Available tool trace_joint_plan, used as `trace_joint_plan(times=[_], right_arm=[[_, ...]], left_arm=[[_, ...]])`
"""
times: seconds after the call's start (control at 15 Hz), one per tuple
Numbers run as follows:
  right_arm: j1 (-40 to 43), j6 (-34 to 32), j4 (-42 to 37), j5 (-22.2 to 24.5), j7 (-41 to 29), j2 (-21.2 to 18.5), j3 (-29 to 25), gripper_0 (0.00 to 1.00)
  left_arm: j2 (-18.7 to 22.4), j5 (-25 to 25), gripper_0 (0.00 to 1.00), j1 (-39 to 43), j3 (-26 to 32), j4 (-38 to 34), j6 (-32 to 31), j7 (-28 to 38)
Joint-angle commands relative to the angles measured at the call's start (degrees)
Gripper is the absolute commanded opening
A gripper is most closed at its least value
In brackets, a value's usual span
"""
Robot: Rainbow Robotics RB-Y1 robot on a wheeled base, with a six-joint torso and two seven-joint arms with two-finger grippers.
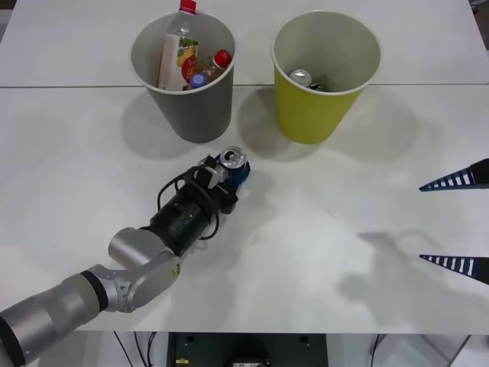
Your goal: Put the can into the green bin and the plastic bottle into the gray bin
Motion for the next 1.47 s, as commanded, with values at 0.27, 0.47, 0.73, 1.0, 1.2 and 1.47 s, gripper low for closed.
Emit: trace_joint_plan(times=[0.27, 0.47, 0.73, 1.0, 1.2, 1.47], right_arm=[[0.0, 0.0, 0.0, 0.0, 0.0, 0.0, 0.0, 1.0], [0.0, 0.0, 0.0, 0.0, 0.0, 0.0, 0.0, 1.0], [0.0, 0.0, 0.0, 0.0, 0.0, 0.0, 0.0, 1.0], [0.0, 0.0, 0.0, 0.0, 0.0, 0.0, 0.0, 1.0], [0.0, 0.0, 0.0, 0.0, 0.0, 0.0, 0.0, 1.0], [0.0, 0.0, 0.0, 0.0, 0.0, 0.0, 0.0, 1.0]], left_arm=[[3.14, -0.66, 0.0, 0.16, -1.23, -2.54, -0.19, -0.09], [10.43, -1.19, 0.0, 0.16, -1.49, -11.68, -9.16, -0.09], [21.42, -1.45, 0.0, 0.16, -1.49, -25.57, -23.13, 0.0], [30.38, -1.28, 0.0, 0.08, 1.76, -38.84, -38.95, 1.41], [33.81, 0.22, 0.0, 0.16, 7.82, -46.75, -53.19, 1.41], [33.02, 9.97, 0.0, 0.16, 18.81, -52.9, -71.38, -2.46]])
